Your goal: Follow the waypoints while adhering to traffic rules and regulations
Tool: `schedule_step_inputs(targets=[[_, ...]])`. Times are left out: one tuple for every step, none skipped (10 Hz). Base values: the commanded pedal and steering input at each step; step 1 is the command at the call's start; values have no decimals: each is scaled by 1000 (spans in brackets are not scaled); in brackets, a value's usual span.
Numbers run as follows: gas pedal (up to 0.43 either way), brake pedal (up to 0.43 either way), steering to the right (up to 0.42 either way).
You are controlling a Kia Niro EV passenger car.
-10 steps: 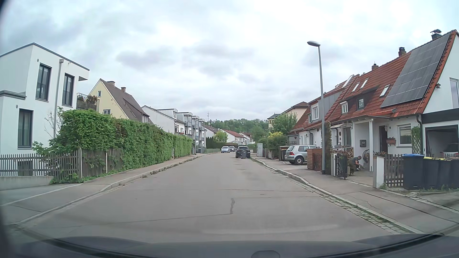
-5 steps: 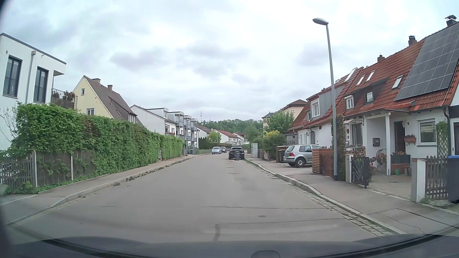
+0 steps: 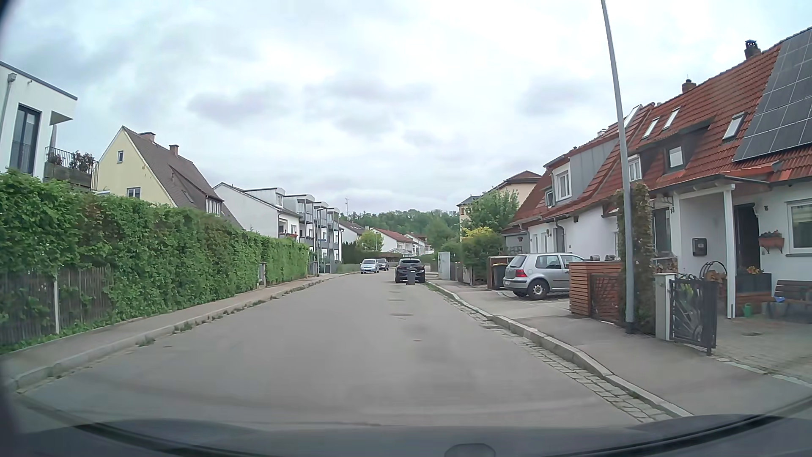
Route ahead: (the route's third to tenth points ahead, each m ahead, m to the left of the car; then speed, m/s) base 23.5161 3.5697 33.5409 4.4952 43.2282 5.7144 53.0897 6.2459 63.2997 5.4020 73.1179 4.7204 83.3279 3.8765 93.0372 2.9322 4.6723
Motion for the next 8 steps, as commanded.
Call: schedule_step_inputs(targets=[[0,0,8],[0,0,-3],[0,0,-16],[0,0,-32],[0,0,-44],[0,0,-51],[0,0,-52],[0,0,-44]])
